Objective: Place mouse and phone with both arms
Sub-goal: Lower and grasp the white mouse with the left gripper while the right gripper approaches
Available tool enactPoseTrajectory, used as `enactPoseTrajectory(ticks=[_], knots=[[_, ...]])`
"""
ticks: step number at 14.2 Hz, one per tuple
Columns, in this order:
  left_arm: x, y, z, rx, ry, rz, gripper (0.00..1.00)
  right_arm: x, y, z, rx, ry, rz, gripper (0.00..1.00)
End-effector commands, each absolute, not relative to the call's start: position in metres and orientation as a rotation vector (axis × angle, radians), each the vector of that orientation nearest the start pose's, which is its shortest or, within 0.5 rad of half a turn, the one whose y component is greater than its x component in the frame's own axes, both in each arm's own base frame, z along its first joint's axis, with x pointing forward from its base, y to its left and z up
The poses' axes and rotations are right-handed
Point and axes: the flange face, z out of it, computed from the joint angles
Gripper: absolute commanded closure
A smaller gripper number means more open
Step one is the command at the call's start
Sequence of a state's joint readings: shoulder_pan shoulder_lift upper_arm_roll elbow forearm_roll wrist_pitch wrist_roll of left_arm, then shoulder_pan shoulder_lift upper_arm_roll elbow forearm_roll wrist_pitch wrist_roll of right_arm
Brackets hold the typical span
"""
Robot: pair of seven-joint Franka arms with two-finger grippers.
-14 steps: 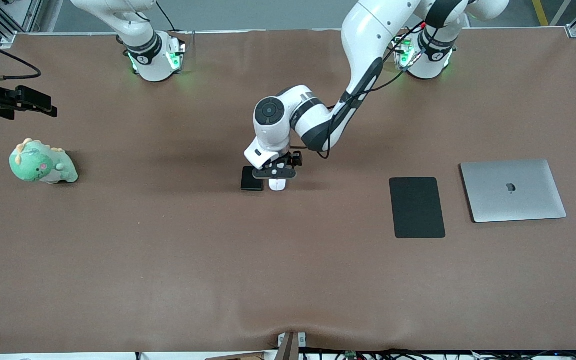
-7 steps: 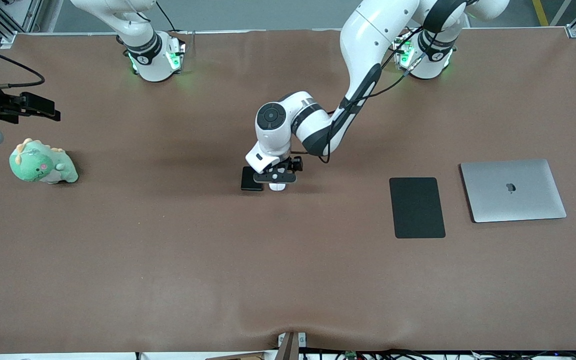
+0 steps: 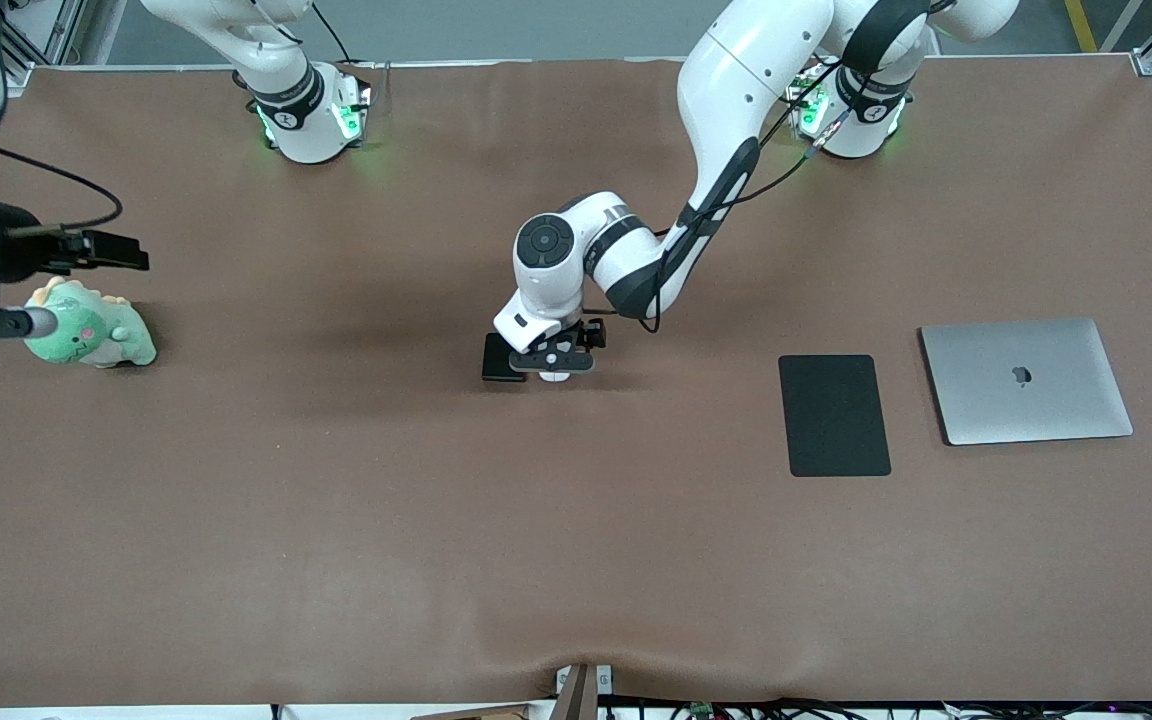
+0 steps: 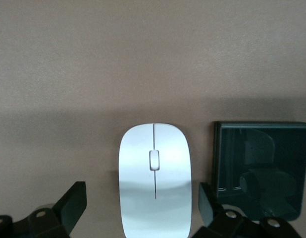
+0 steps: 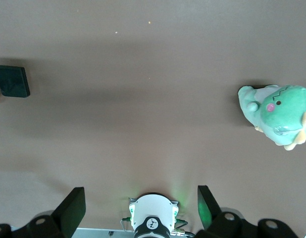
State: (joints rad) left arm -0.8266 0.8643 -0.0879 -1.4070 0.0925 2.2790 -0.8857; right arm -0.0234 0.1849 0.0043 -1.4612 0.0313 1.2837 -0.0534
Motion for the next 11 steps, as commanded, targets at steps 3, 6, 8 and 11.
enactPoseTrajectory(ticks=[3, 6, 8, 11], knots=[[0.46, -0.576, 0.172, -3.154, 0.107, -0.062, 0.0, 0.581, -0.006, 0.536, -3.048, -0.064, 0.597, 0.0], [0.463, -0.578, 0.173, -3.162, 0.101, -0.071, 0.08, 0.585, -0.002, 0.521, -3.039, -0.071, 0.63, 0.0], [0.462, -0.578, 0.171, -3.16, 0.101, -0.067, 0.85, 0.587, 0.004, 0.515, -3.031, -0.083, 0.638, 0.0], [0.461, -0.579, 0.174, -3.161, 0.104, -0.065, 1.0, 0.588, 0.021, 0.512, -3.037, -0.087, 0.631, 0.0]])
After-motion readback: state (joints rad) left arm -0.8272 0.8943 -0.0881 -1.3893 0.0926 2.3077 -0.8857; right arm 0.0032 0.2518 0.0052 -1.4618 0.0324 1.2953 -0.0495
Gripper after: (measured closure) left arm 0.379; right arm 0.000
